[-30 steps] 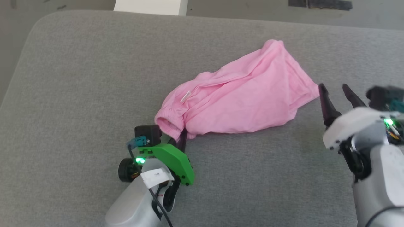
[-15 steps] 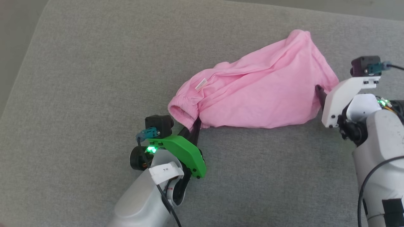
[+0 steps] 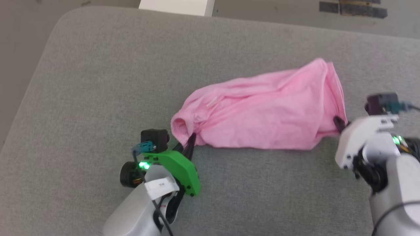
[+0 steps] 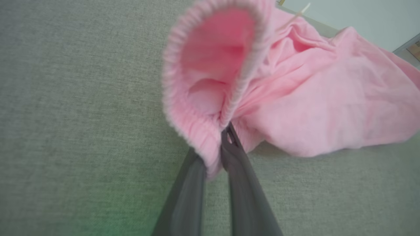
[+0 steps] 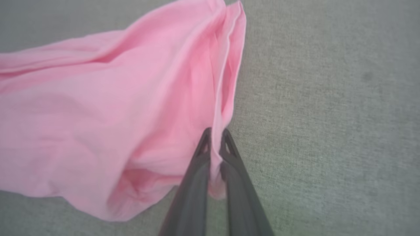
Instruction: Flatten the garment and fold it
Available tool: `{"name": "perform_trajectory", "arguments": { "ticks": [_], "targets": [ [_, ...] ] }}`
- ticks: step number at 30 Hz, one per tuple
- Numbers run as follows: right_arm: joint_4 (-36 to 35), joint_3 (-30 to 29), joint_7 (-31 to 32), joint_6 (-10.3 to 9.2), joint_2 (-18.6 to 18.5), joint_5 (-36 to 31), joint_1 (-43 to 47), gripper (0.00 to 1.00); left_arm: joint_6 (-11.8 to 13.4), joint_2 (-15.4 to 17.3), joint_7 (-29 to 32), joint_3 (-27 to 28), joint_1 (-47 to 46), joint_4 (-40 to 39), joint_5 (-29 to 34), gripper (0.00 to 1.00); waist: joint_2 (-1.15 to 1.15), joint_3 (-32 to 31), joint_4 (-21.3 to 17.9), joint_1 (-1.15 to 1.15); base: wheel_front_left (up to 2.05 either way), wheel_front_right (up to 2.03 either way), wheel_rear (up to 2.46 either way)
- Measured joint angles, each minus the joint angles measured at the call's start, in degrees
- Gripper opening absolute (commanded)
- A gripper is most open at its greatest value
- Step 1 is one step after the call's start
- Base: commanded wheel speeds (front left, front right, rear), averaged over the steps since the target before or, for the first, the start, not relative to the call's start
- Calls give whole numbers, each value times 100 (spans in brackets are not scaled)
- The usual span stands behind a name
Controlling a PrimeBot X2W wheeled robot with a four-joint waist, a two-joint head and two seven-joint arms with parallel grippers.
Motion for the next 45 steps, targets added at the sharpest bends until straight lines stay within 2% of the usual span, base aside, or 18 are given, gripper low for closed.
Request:
{"name": "perform_trajectory", "arguments": {
  "ticks": [4,8,11,16,17,18,19,20,28,36,40,45],
  "targets": [
    [-1190,-178,354,0,140,209,964,0,132,315,374,13,296,-628,-45,0,0,-176,-91,0,0,0,0],
    [-2005,-358,732,0,259,335,1719,0,283,564,771,68,508,-1265,-147,0,0,-254,-223,0,0,0,0],
    [-2253,-487,966,0,315,409,2106,0,367,660,1031,75,580,-1588,-290,0,0,-260,-300,0,0,0,0],
    [-2165,-511,1040,0,356,435,2314,0,424,676,1326,-19,599,-1645,-379,0,0,-137,-366,0,0,0,0],
    [-2130,-501,1007,0,358,444,2312,0,425,648,1327,-21,599,-1606,-401,9,0,-106,-381,0,0,0,0],
    [-2103,-486,972,0,358,452,2306,15,425,631,1319,-19,595,-1569,-401,43,0,-84,-395,0,0,0,0],
    [-2061,-468,929,0,358,489,2296,53,426,603,1308,-10,582,-1528,-401,97,0,-60,-415,0,0,0,0],
    [-2022,-457,876,0,358,534,2291,100,426,578,1266,-3,571,-1490,-401,100,0,-40,-436,0,0,0,0],
    [-2054,-409,112,0,361,699,2253,100,427,545,753,165,583,-1437,-391,100,0,-138,-515,0,0,0,0],
    [-2209,-491,-610,0,361,743,2256,100,504,621,-401,542,1002,-1711,-230,100,0,-359,-468,0,0,0,0],
    [-2108,-525,-835,0,361,682,2134,100,528,671,-1125,783,1022,-1681,135,100,0,-401,-405,0,0,0,0],
    [-1545,-745,-1029,0,359,684,1719,100,465,544,-1281,1370,1018,-1750,764,100,0,-395,-358,0,0,0,0]
  ]
}}
